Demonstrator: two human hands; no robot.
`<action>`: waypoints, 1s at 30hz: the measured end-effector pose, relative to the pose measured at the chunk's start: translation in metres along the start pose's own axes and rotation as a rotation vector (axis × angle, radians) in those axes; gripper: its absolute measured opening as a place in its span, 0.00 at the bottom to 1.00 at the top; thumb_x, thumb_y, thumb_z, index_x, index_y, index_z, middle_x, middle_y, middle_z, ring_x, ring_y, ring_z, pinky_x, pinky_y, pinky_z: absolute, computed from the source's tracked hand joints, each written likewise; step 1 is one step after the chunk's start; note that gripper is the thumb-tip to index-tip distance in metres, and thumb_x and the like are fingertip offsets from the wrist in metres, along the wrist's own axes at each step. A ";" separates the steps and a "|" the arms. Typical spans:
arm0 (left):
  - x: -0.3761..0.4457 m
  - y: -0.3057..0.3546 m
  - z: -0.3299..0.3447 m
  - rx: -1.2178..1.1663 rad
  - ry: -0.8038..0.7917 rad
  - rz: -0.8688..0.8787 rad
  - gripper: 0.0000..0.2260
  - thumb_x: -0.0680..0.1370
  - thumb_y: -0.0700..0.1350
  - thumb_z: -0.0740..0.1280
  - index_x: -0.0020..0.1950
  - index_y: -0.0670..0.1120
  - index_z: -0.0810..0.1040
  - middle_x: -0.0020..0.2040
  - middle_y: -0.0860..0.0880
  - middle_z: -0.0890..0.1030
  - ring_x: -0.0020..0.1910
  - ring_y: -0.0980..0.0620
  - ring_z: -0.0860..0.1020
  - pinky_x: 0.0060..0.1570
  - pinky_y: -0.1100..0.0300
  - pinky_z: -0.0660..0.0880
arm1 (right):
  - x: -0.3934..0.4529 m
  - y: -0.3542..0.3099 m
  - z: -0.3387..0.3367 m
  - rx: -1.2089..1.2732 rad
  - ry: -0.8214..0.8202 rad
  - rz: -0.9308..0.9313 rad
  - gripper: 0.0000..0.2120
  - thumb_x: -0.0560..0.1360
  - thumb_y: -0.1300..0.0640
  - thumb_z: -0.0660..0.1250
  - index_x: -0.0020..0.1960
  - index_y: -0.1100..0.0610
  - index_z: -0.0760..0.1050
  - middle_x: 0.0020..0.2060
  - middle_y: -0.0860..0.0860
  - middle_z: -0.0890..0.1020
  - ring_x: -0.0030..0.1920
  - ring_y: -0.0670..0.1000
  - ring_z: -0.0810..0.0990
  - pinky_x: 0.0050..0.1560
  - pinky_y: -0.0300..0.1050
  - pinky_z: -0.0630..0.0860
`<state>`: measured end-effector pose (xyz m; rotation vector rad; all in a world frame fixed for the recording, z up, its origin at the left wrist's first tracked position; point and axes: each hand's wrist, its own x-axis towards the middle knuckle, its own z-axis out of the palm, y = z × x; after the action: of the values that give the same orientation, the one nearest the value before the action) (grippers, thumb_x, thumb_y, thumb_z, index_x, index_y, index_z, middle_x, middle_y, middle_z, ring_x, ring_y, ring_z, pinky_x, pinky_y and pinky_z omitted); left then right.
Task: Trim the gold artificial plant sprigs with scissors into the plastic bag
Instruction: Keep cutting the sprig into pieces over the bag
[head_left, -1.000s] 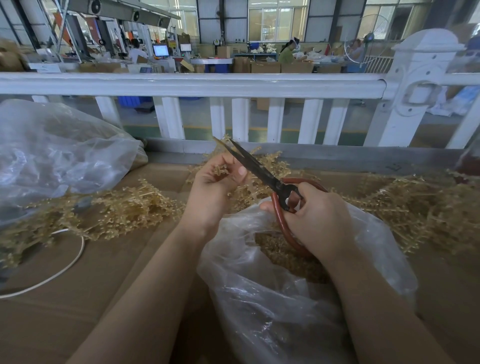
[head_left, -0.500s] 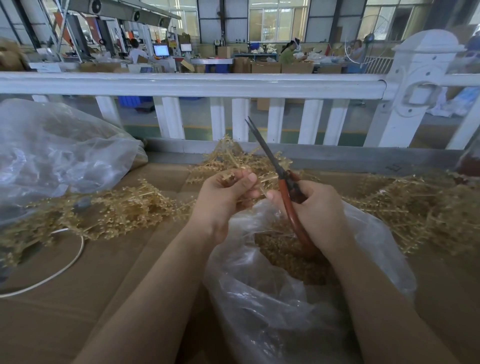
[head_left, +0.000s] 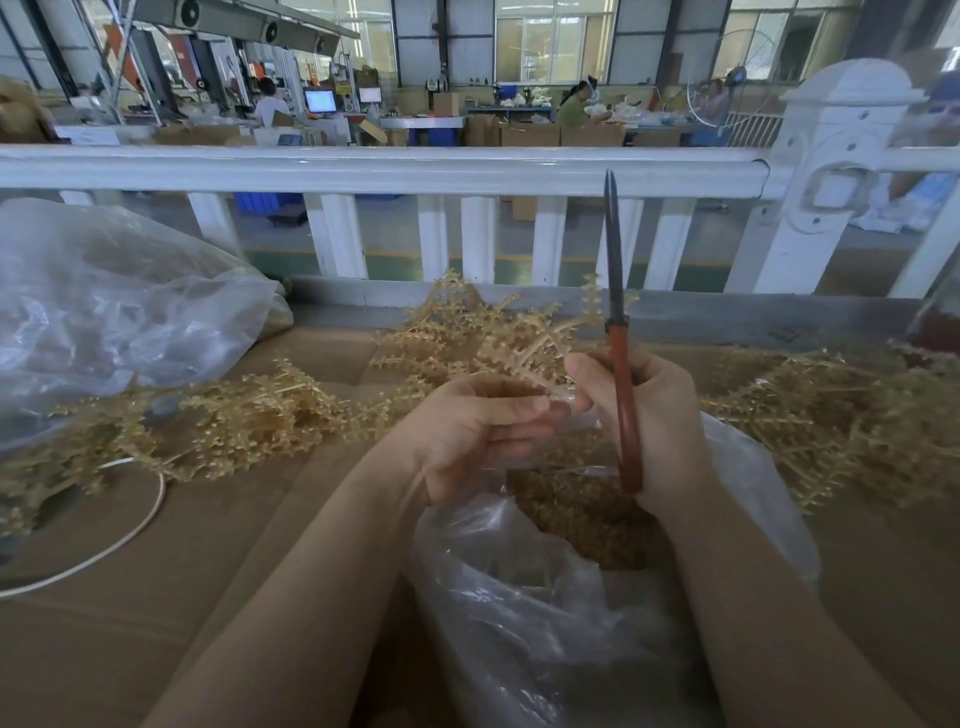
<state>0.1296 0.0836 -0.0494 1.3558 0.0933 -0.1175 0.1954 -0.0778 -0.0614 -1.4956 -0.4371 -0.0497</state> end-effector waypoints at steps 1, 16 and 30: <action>0.000 0.000 0.001 -0.006 0.025 0.010 0.07 0.72 0.43 0.72 0.50 0.44 0.83 0.53 0.44 0.86 0.51 0.50 0.84 0.50 0.58 0.79 | 0.000 0.000 0.000 0.020 0.007 0.002 0.10 0.75 0.54 0.75 0.42 0.61 0.82 0.29 0.49 0.82 0.33 0.46 0.80 0.41 0.36 0.78; 0.005 0.003 0.004 -0.153 0.199 0.220 0.03 0.68 0.42 0.74 0.40 0.45 0.83 0.40 0.45 0.86 0.40 0.51 0.85 0.39 0.62 0.80 | 0.003 0.003 -0.001 -0.276 0.063 -0.023 0.15 0.72 0.44 0.76 0.40 0.56 0.82 0.27 0.44 0.80 0.29 0.41 0.77 0.38 0.34 0.74; 0.005 0.002 -0.003 -0.249 0.333 0.401 0.05 0.70 0.42 0.72 0.44 0.44 0.83 0.39 0.49 0.84 0.38 0.56 0.82 0.43 0.64 0.80 | -0.003 0.012 0.000 -0.811 -0.018 -0.141 0.33 0.61 0.17 0.61 0.48 0.44 0.68 0.40 0.36 0.76 0.41 0.42 0.77 0.42 0.45 0.77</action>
<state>0.1353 0.0870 -0.0493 1.1112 0.1091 0.4456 0.1966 -0.0773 -0.0734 -2.2570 -0.5716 -0.3602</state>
